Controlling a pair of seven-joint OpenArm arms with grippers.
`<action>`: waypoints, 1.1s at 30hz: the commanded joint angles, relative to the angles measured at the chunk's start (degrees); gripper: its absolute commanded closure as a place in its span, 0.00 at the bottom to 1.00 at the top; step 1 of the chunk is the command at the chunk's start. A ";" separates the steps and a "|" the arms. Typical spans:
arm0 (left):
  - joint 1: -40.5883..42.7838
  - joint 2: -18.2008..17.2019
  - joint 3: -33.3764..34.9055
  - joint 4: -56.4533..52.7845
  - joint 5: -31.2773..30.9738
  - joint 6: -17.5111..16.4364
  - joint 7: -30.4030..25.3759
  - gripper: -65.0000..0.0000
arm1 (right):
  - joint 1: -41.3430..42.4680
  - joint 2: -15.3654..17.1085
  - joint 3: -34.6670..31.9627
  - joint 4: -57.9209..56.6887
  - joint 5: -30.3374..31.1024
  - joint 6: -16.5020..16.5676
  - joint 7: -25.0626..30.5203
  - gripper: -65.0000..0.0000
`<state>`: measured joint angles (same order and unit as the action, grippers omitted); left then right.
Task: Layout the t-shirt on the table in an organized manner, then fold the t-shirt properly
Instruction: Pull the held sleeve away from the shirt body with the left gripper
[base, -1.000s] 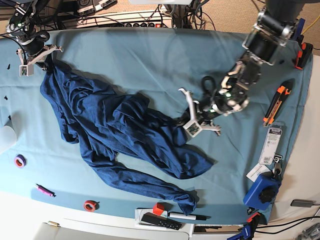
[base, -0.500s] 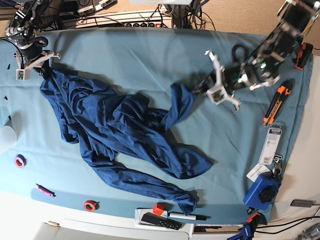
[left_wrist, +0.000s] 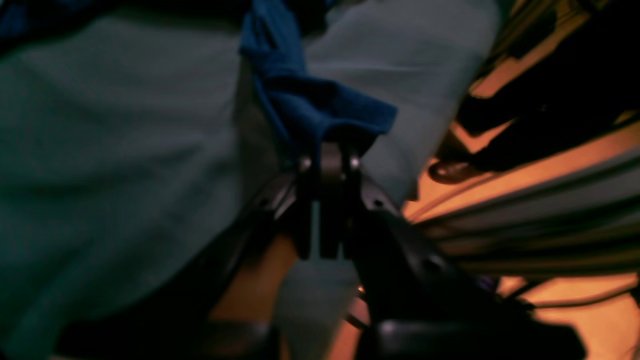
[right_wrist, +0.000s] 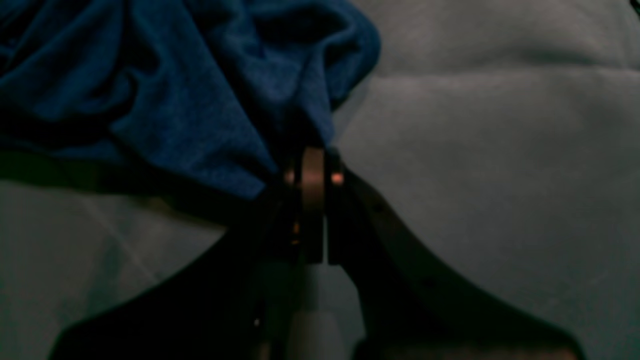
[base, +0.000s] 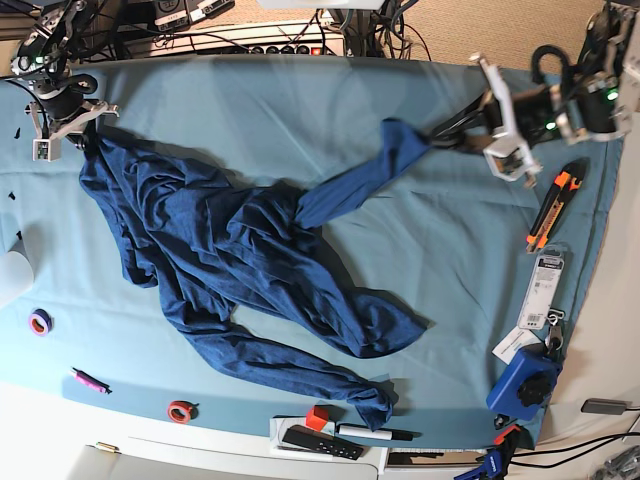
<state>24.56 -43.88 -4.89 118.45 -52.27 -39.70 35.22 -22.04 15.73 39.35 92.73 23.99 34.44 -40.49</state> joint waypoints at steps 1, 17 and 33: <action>1.14 -0.92 -2.29 1.44 -3.48 -0.30 0.26 1.00 | 0.15 1.14 0.44 0.92 0.76 -0.31 1.29 1.00; 20.96 -0.55 -31.74 9.46 -31.67 -0.30 20.50 1.00 | 0.15 9.62 0.44 0.92 -0.09 -7.50 1.95 1.00; 22.27 10.34 -51.15 13.77 -32.73 -0.30 21.44 1.00 | 1.05 10.82 0.44 0.92 -4.15 -11.85 4.55 1.00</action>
<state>46.50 -32.82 -55.44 131.63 -83.68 -39.97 57.63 -21.26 25.06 39.31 92.73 19.64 23.29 -37.45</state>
